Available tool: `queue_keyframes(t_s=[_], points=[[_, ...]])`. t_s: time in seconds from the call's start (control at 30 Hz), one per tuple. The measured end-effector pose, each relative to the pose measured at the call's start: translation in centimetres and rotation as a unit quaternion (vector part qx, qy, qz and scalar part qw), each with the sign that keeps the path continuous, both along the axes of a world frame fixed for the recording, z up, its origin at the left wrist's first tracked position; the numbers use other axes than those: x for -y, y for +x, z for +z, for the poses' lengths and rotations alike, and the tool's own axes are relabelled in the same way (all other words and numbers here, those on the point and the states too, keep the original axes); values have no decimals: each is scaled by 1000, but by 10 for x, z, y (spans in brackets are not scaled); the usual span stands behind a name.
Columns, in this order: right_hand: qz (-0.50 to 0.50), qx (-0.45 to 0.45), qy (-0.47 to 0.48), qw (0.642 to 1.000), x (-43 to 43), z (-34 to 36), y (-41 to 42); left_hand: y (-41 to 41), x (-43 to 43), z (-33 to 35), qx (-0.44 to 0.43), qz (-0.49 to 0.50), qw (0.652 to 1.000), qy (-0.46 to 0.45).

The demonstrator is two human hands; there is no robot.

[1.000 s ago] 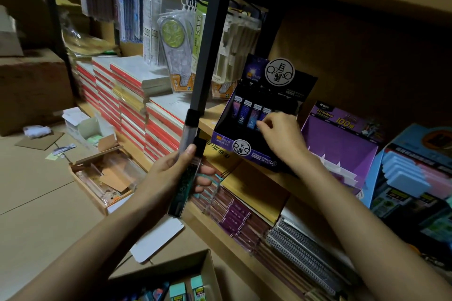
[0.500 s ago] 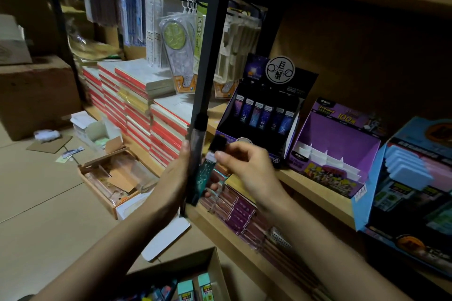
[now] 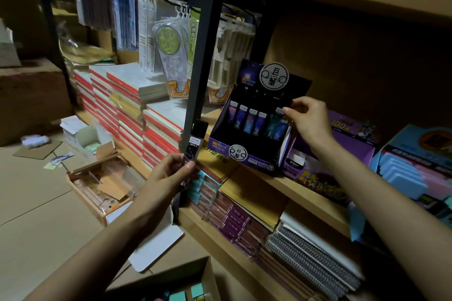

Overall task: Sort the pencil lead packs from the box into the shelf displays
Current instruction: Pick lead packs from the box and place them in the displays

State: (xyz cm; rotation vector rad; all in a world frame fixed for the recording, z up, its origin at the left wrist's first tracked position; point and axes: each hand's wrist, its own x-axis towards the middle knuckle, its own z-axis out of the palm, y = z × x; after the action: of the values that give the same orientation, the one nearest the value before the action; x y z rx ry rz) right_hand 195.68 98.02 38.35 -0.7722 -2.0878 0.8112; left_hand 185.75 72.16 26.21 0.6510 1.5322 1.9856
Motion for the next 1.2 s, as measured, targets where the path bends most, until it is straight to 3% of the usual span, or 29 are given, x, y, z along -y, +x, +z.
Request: queue_keyframes(t_s=[0.33,0.6,0.87,0.97,1.07,1.2], points=[[-8,35,53,998,-6,-11,-10,-1,1,-1,19,4,1000,15],[-55,39,-33,997,-10,-23,-22,1,0,-3,-2,1,1000,-1],[-63,152,-8,986,-7,-10,-20,2,4,1,-33,-14,999,-12],[-84,144,87,982,9,-8,-7,1,7,8,-50,-20,998,-15],[22,75,65,995,50,-24,17,5,8,14,-55,-32,998,-13],[200,-9,-148,968,108,-46,41,24,2,22,-85,-68,994,-24]])
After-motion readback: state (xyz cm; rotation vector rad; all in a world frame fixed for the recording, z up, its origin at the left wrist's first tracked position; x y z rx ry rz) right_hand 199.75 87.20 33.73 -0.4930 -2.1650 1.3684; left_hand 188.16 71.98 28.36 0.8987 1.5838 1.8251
